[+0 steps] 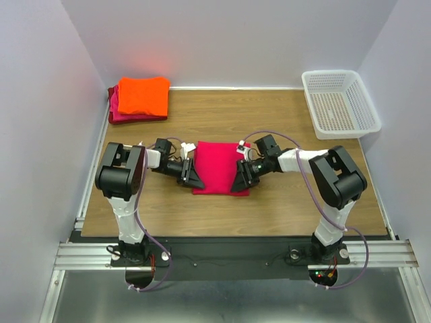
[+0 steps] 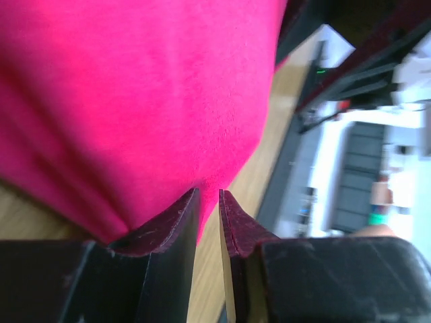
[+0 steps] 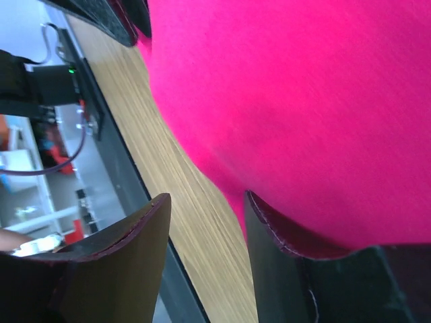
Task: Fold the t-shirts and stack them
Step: Fold the tshirt
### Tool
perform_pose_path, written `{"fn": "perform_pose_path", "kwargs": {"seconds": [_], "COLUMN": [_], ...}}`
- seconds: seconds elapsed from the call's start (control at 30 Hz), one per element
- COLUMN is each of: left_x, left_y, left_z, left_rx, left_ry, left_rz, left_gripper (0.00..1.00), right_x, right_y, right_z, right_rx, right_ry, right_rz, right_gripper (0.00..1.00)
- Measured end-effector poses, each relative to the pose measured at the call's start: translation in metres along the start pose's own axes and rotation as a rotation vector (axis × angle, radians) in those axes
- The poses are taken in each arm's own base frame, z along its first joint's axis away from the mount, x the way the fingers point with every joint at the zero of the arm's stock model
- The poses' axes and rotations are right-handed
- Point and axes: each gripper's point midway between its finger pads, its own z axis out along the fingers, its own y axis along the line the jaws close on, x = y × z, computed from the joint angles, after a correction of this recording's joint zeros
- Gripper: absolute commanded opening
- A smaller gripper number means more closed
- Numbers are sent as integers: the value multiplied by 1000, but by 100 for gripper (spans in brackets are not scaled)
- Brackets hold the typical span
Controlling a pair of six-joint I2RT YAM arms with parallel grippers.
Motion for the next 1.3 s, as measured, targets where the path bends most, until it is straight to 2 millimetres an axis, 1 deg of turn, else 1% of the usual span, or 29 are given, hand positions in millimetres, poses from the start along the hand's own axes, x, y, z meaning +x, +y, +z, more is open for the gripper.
{"fn": "perform_pose_path", "kwargs": {"seconds": [0.1, 0.13, 0.2, 0.27, 0.3, 0.37, 0.43, 0.5, 0.57, 0.6, 0.63, 0.67, 0.7, 0.73, 0.77, 0.8, 0.87, 0.9, 0.93, 0.97, 1.07, 1.13, 1.17, 1.2, 1.23, 1.3], "left_x": [-2, -2, -2, 0, 0, -5, -21, -44, -64, -73, -81, -88, -91, -92, -91, -88, -80, -77, -73, -71, -72, -77, -83, -89, -91, -101], "left_y": [2, 2, 1, -2, -5, -16, -32, -52, -65, -70, -73, -70, -67, -60, -51, -40, -22, -17, -12, -10, -22, -35, -47, -53, -54, -87], "left_z": [-7, -9, -13, -18, -22, -29, -37, -44, -47, -47, -46, -43, -40, -35, -30, -24, -15, -13, -11, -10, -17, -25, -32, -40, -44, -71], "left_rx": [49, 54, 64, 66, 69, 86, 114, 154, 192, 218, 240, 263, 275, 289, 300, 309, 317, 318, 316, 313, 298, 264, 234, 157, 102, -68], "left_ry": [-8, -6, 0, 23, 41, 62, 61, 33, 5, -7, -15, -22, -23, -21, -14, -5, 17, 24, 35, 40, 47, 52, 41, 31, 24, -75], "left_rz": [-61, -63, -12, 40, 108, 175, 281, 370, 434, 453, 465, 465, 457, 438, 406, 363, 285, 264, 238, 229, 228, 256, 298, 349, 362, 495], "left_gripper": [32, 33, 33, 33, 33, 33, 33, 33, 32, 32, 32, 32, 32, 32, 32, 32, 32, 33, 33, 33, 34, 36, 39, 48, 52, 61], "right_x": [-3, -4, -6, -7, -8, -13, -28, -62, -92, -103, -113, -121, -128, -130, -131, -130, -123, -117, -114, -114, -120, -125, -127, -129, -131, -136], "right_y": [-7, -8, -10, -5, -2, 11, 29, 47, 59, 61, 61, 57, 49, 39, 28, 11, -15, -28, -34, -35, -31, -26, -23, -17, -14, 2], "right_z": [-6, -8, -11, -16, -19, -29, -41, -52, -59, -60, -59, -55, -49, -42, -34, -23, -8, -1, 1, 0, -7, -13, -16, -20, -23, -36], "right_rx": [-30, -30, -30, -40, -42, -54, -67, -76, -81, -81, -81, -79, -75, -69, -60, -46, -23, -15, -17, -25, -25, -23, -23, -23, -23, -24], "right_ry": [-12, -16, -26, -29, -34, -54, -87, -152, -205, -222, -235, -242, -242, -233, -223, -206, -175, -155, -148, -149, -169, -187, -193, -204, -212, -243], "right_rz": [33, 35, 30, 21, 10, -20, -63, -146, -218, -240, -258, -266, -260, -246, -228, -195, -132, -87, -61, -44, -44, -54, -59, -69, -76, -112], "right_gripper": [51, 51, 48, 47, 47, 47, 47, 46, 45, 45, 45, 44, 44, 44, 43, 43, 43, 43, 43, 43, 43, 44, 45, 45, 46, 48]}}
